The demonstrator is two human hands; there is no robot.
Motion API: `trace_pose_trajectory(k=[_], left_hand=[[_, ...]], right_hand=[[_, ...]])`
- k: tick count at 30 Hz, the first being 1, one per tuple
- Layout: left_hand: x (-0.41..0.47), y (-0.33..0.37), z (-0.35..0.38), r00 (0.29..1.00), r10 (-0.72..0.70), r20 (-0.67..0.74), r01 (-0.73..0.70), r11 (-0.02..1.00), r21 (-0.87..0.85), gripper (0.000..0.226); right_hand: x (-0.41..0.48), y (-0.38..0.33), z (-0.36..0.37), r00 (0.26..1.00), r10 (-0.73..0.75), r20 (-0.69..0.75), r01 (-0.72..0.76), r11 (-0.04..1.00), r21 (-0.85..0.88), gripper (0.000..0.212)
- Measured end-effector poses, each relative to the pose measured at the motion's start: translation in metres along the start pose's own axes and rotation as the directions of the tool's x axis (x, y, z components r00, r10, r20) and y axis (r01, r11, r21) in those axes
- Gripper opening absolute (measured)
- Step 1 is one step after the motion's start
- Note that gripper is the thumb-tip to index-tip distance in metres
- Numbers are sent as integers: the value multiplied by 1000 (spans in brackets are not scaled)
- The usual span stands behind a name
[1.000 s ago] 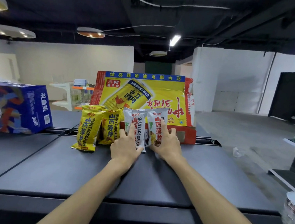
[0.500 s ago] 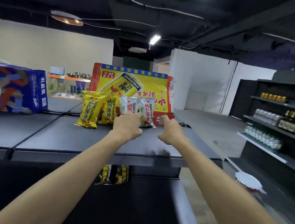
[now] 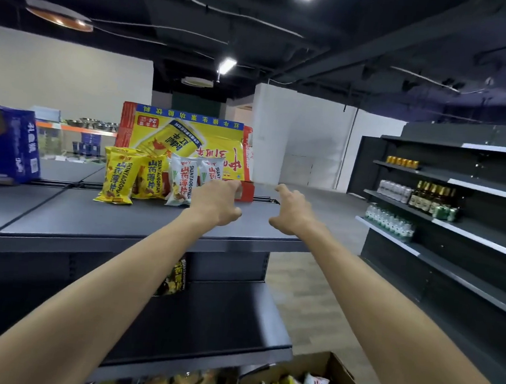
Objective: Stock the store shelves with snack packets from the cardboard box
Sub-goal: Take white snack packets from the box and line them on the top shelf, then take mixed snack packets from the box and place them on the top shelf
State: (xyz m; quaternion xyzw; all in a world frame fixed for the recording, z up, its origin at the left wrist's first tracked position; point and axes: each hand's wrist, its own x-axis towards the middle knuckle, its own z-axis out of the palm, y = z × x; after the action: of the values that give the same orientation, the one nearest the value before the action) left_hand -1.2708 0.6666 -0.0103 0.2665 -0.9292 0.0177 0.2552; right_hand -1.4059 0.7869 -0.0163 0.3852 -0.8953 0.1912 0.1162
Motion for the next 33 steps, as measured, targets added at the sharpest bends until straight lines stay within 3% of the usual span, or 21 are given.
trace_pose_trajectory(k=[3,10,18,28,33], left_hand=[[2,27,3,1000,21,-1,-21,1000,-13,41],[-26,157,50,995,72,68,-66,995,-80,39],[-133,253,182,957,56,285,-14,989,-148,36],[-108,244,185,892,57,448,-2,992,-123,37],[-124,227,246,864,10,503,72,987,-143,30]], right_hand=[[-11,20,-10,1000,12,-18,-12,1000,-15,72],[-70,147,-36,995,87,-46,-91,992,-88,59],[-142,262,8,985,116,127,-100,987,-127,56],[-134,300,60,964,124,234,-110,991,-72,58],[-127,305,113,936,145,319,-129,989,-71,59]])
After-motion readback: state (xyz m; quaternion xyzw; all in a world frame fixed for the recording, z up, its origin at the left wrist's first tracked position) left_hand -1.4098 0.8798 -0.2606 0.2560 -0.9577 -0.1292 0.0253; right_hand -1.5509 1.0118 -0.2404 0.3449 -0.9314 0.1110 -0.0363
